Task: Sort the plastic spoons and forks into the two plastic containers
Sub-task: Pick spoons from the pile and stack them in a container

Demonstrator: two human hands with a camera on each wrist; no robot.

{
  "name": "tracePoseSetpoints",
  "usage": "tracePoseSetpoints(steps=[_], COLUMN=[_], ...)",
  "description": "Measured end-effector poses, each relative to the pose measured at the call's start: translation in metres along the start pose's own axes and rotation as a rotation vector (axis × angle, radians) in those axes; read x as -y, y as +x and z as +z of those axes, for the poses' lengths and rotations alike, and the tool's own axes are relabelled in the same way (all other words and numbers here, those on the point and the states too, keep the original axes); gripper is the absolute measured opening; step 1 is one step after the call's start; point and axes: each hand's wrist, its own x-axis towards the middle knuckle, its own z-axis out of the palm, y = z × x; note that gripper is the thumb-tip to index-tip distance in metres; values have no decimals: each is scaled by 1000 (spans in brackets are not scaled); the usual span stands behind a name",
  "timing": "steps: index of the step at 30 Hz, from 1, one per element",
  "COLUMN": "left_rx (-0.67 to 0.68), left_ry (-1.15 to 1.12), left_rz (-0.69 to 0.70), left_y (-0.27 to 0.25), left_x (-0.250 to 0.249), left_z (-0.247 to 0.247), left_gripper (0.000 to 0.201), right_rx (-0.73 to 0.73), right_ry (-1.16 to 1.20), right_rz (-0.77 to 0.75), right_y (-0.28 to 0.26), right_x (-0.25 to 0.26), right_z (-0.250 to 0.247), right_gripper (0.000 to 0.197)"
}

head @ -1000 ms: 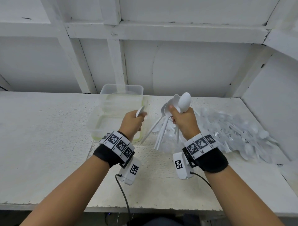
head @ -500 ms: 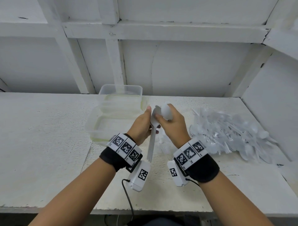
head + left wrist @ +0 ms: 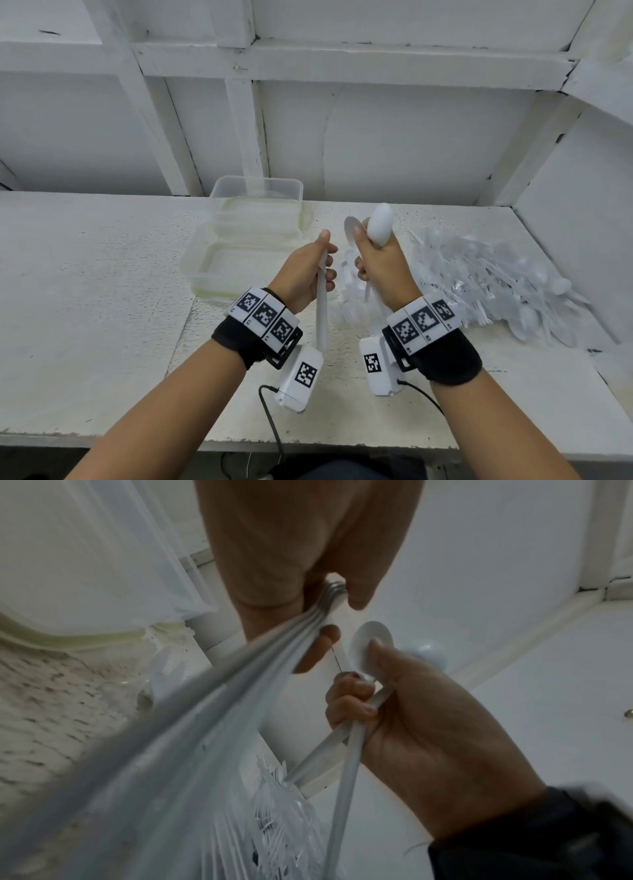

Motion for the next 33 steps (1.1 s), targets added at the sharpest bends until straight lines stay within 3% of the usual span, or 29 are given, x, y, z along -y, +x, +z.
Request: tracePoseSetpoints(steps=[4,7,10,12,15,20,22,24,27,31,33], left_rx=[-31,70,150,78,2,-177,-199,-215,-185,-41,-38], left_ry=[-28,23,67,59,57,-136,-177,-130,-83,-57,-66], left_rz=[11,85,137,111,93,165,172,164,145,175,158], left_y=[-1,-3,-10,-10,-7,-3,-1,3,5,2,1], left_x=[-3,-1,0,0,3,-6,-9,-9,-6,-4,-3], left_z=[0,2,7,5,1,-9,-14,-17,-15,-6,-2], left_gripper=[36,50,26,20,28,11,8,9,16,28,29], right_rx=[-25,53,62,97,167,27,39,85,115,109,102], right_ry=[126,165,56,-5,-88,-79,-109,-95,-234,-445,-480], right_rz=[92,113,130,120,87,51,77,79,-71,-224,-256], right_y=[-5,-10,-12,-14,-17,-13,-13,-14,-13,-19,-21], right_x=[-2,-7,-11,-10,-9,-3,-1,1,-1,-7,-6], right_z=[-4,5,13,14,13,2,-2,-2,7,22,26], right_gripper=[17,25,25,23,29,17,29,24,12,28,28])
